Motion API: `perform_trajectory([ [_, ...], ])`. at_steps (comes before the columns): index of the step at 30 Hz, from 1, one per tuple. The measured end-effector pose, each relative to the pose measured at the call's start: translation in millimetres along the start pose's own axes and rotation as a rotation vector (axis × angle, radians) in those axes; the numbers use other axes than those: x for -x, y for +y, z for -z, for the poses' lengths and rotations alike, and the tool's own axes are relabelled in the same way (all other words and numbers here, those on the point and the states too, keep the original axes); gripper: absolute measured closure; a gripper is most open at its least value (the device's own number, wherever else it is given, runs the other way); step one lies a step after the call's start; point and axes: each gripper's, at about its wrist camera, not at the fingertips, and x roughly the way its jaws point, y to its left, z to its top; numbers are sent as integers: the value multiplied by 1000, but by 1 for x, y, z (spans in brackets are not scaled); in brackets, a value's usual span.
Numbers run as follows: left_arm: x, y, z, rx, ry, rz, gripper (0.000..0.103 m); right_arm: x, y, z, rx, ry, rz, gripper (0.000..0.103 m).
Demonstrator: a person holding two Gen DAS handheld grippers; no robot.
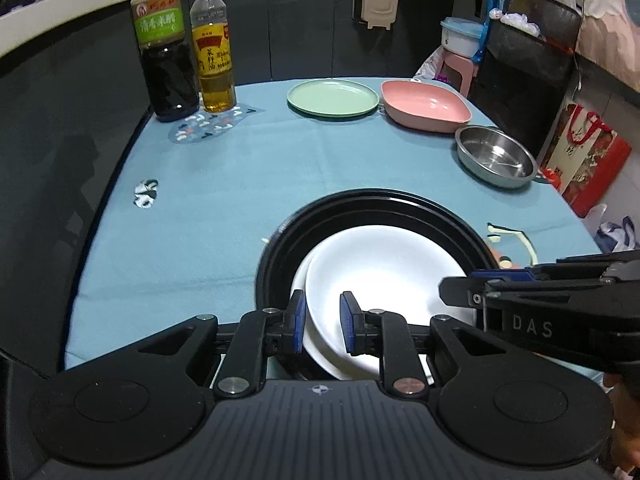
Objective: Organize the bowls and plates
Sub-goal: 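Open the left gripper to release the small white bowl, then move both grippers to the rim of the pale green plate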
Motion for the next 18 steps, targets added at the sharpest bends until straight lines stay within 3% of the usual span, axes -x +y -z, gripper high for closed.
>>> perform_trajectory([
  [7, 4, 16, -9, 42, -28, -7, 85, 7, -3, -5, -14, -24, 1, 81],
  [13, 10, 26, -39, 97, -125, 2, 84, 19, -5, -32, 4, -75, 10, 81],
  [18, 3, 31, -59, 113, -188, 53, 69, 6, -12, -49, 9, -57, 31, 80],
])
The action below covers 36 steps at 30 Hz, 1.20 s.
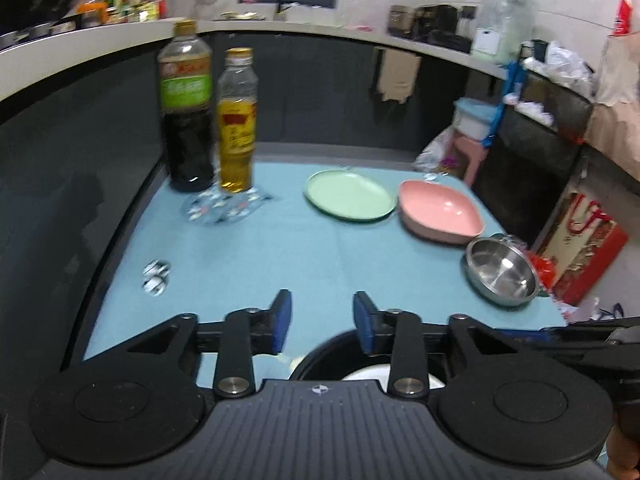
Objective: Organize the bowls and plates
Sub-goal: 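Move both grippers to the rim of the pale green plate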
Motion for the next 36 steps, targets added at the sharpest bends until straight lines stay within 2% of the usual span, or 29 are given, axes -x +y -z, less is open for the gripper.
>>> perform_trajectory([
  [3, -24, 6, -10, 22, 37, 6, 69, -7, -12, -10, -44, 3, -30, 80],
  [7, -58, 16, -27, 64, 65, 37, 69, -19, -27, -35, -89, -6, -3, 79],
  [15, -127, 25, -66, 81, 103, 40, 69, -57, -45, -95, -114, -16, 13, 76],
  [21, -175, 29, -91, 116, 104, 41, 69, -94, -59, -138, -139, -15, -32, 74],
  [27, -209, 34, -103, 139, 112, 40, 69, -131, -70, -171, -104, 4, -22, 68],
  [33, -238, 32, -107, 150, 138, 37, 69, -166, -78, -192, -44, 35, -3, 66],
  [36, -246, 31, -108, 150, 145, 40, 69, -181, -81, -201, -13, 45, 3, 60],
])
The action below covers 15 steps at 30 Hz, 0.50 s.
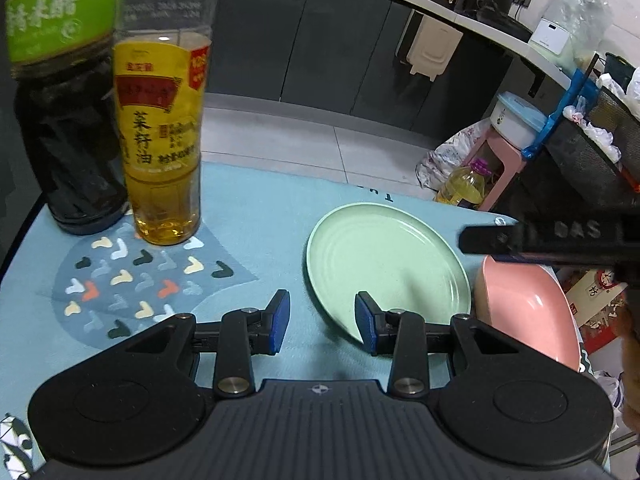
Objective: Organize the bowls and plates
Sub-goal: 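Move both grippers to the rim of the pale green plate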
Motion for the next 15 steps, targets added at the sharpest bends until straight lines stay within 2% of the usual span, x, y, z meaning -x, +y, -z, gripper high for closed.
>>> perform_trajectory([
  [5, -15, -7, -3, -19, 19, 2, 69, -21, -2, -10, 64, 9, 6, 48],
  [10, -28, -10, -1, -19, 45, -8, 69, -41, -9, -14, 81, 45, 25, 48],
  [15, -36, -14, -1, -23, 60, -8, 69, -56, -17, -19, 87, 77, 5, 47],
])
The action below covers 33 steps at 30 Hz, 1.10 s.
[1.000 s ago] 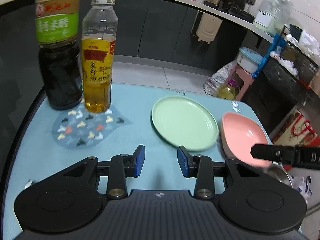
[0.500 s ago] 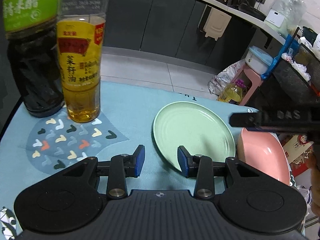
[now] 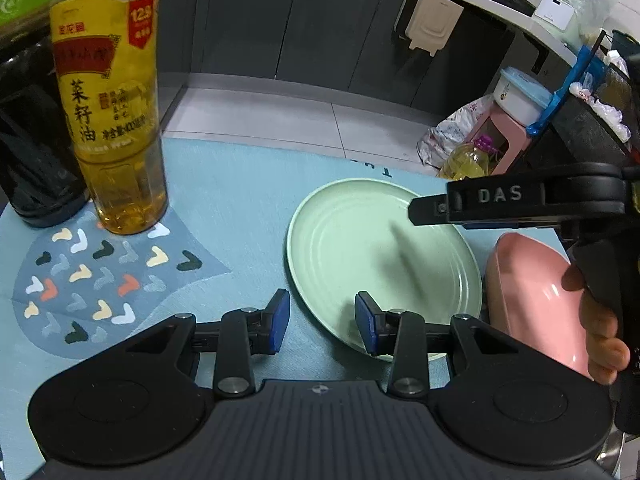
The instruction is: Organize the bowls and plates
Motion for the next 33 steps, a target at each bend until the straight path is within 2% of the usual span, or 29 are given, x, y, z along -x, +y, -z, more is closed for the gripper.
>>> perform_trajectory([
  [7, -5, -10, 1, -33, -7, -8, 68, -17, -1, -1, 25, 39, 49, 50],
  [8, -6, -11, 1, -40, -10, -6, 69, -16, 1, -1, 31, 38, 55, 60],
  [9, -7, -12, 1, -46, -13, -16, 72, -15, 3, -1, 38, 35, 66, 65],
  [13, -2, -4, 2, -66, -23, -62, 75, -9, 6, 1, 19, 32, 69, 82],
  [17, 20, 9, 4, -71, -61, -72, 76, 8, 15, 7, 1, 16, 17, 82],
  [23, 67, 30, 13, -85, -128, -116, 76, 38, 51, 22, 25, 2, -39, 82],
  [33, 134, 62, 46, -100, -192, -153, 76, 73, 102, 59, 43, 16, -121, 82],
])
